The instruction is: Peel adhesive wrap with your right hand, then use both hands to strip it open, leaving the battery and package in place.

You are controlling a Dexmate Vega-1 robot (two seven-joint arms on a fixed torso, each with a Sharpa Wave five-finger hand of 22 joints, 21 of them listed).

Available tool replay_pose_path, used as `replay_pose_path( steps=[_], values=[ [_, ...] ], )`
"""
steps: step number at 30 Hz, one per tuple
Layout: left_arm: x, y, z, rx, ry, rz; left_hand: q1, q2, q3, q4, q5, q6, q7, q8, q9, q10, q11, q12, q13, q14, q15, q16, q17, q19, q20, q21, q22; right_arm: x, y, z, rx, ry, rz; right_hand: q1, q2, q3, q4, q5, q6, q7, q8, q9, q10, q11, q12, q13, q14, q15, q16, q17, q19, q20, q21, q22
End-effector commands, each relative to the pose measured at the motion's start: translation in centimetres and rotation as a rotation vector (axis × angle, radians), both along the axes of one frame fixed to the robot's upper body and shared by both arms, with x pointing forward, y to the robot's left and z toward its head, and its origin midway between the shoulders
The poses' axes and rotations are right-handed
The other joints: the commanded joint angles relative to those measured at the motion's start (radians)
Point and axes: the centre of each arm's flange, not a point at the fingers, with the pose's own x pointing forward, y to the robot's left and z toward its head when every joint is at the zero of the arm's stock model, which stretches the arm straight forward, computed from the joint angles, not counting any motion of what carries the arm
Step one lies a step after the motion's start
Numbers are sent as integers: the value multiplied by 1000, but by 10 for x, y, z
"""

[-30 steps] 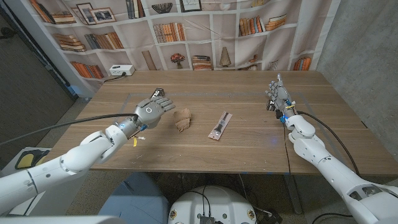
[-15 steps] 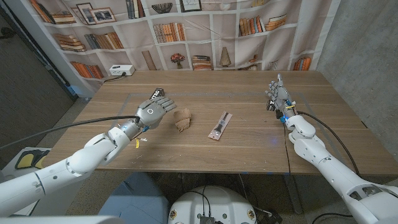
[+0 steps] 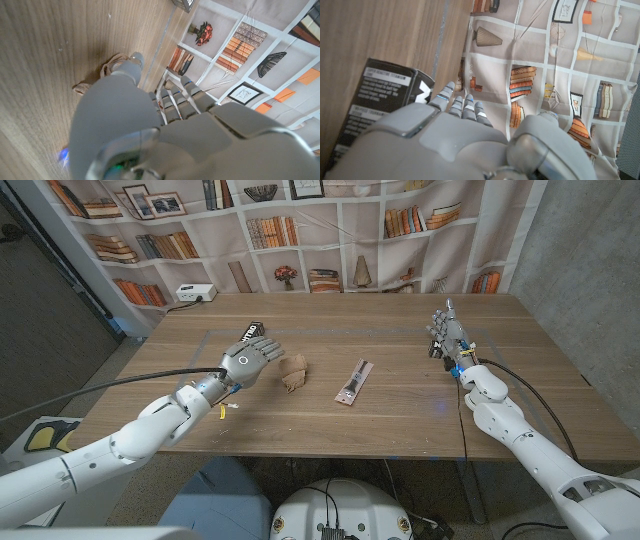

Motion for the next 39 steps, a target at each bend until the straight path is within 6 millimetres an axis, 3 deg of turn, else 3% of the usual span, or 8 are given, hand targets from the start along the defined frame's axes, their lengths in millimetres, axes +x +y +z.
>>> replay_pose_path(
  steps=[1,7,22,39],
  values=[
    [6,-3,-3,-4,13,-9,23,0,0,-5,8,10,-2,0,2,0,-5,2,5,-4,-1,2,2,3,1,1,2,0,0,2,-2,0,-1,3,6,1,1,-4,3,-3,0,3,4,-1,3,4,-3,-8,7,5,-3,-2,4,5],
    [10,-7,-4,-34,-21,-21,61,-1,9,-13,25,14,-4,1,2,5,-5,4,6,-2,-1,1,1,2,7,2,3,-1,-1,2,1,1,-5,3,5,1,1,-4,3,-2,0,3,4,-1,3,4,-3,-7,7,5,-3,-2,4,5],
    [17,-8,-10,-38,-20,-32,61,-5,-6,3,29,3,5,-6,3,-4,5,2,7,-4,10,1,2,6,15,4,4,-3,0,0,5,4,-14,3,6,2,0,-4,3,-3,0,3,3,-2,3,4,-3,-9,7,5,-3,-2,4,5],
    [24,-9,-20,-57,-4,-37,84,0,-7,-1,40,8,6,-6,3,-2,3,4,9,-4,10,1,2,2,15,3,5,-1,5,3,-4,5,-11,3,6,3,-1,-4,3,-4,0,3,4,-1,3,4,-3,-9,7,5,-4,-2,4,5]
  ],
)
